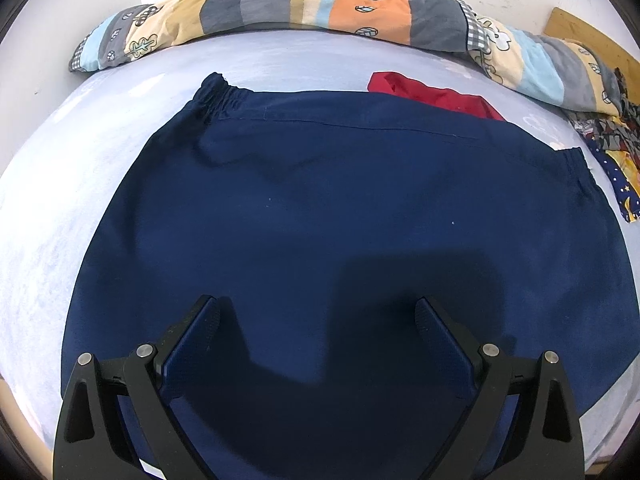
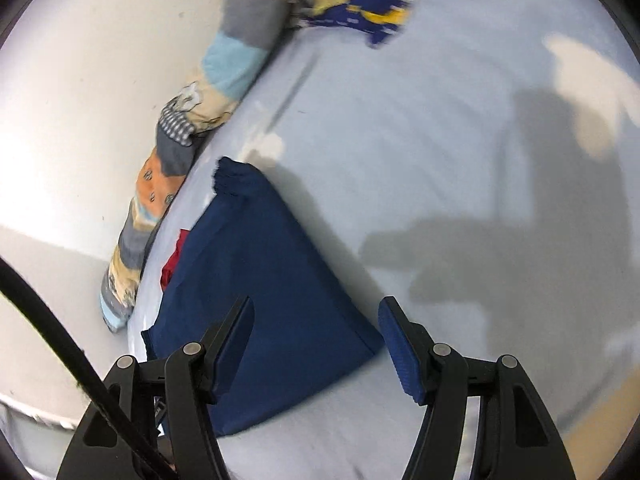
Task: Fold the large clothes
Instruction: 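Grasp the jacket side edge with the right gripper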
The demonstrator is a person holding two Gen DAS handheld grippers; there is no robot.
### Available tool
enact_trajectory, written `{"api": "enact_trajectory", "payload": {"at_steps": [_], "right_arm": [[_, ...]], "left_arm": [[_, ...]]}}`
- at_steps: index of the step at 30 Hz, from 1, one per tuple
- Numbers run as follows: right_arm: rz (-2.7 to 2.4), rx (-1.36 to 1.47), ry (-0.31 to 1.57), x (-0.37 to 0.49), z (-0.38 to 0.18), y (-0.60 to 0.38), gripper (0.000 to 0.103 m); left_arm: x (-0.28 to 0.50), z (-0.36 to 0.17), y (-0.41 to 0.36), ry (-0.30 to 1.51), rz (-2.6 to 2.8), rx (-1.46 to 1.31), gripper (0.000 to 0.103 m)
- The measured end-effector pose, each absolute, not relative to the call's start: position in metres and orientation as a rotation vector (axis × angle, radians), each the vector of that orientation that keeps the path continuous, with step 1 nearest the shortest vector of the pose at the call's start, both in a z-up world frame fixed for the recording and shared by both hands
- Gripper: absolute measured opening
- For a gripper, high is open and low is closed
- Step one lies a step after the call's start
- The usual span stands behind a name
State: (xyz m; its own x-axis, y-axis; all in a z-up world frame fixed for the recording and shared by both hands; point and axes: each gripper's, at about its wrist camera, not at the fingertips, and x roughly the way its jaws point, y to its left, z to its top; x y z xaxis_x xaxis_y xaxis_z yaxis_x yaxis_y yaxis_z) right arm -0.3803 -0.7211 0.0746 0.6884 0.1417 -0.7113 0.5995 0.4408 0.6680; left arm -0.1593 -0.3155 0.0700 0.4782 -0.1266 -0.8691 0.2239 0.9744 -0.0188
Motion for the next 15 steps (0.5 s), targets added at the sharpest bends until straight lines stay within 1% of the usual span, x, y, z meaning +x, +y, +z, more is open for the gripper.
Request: {"api": "enact_trajectory", "payload": {"at_steps": [5, 11, 13, 14, 15], "right_arm": [[-0.260, 1.207, 0.776, -0.397, 0.055, -0.699, 0.069], [-0.217, 1.201, 0.758, -0.371, 0.041, -0.674, 0.069], [-0.223, 1.215, 0.726, -0.366, 0.037, -0.675, 0.060], [-0.226, 1.212, 0.717, -0.358, 0.034, -0.677, 0.059], [-0.225, 1.207, 0.715, -0.354, 0.033, -0.679, 0.055]], "left_arm": [[-0.163, 0.069, -0.315, 1.054, -0.220, 0.106, 0.098], [-0.164, 0.069, -0.314, 1.056, -0.223, 0.108, 0.098], [-0.165, 0.069, -0.314, 1.054, -0.222, 0.110, 0.098], [-0.165, 0.068, -0.314, 1.054, -0.221, 0.112, 0.098], [-0.165, 0.068, -0.314, 1.052, -0.221, 0.113, 0.098]]}}
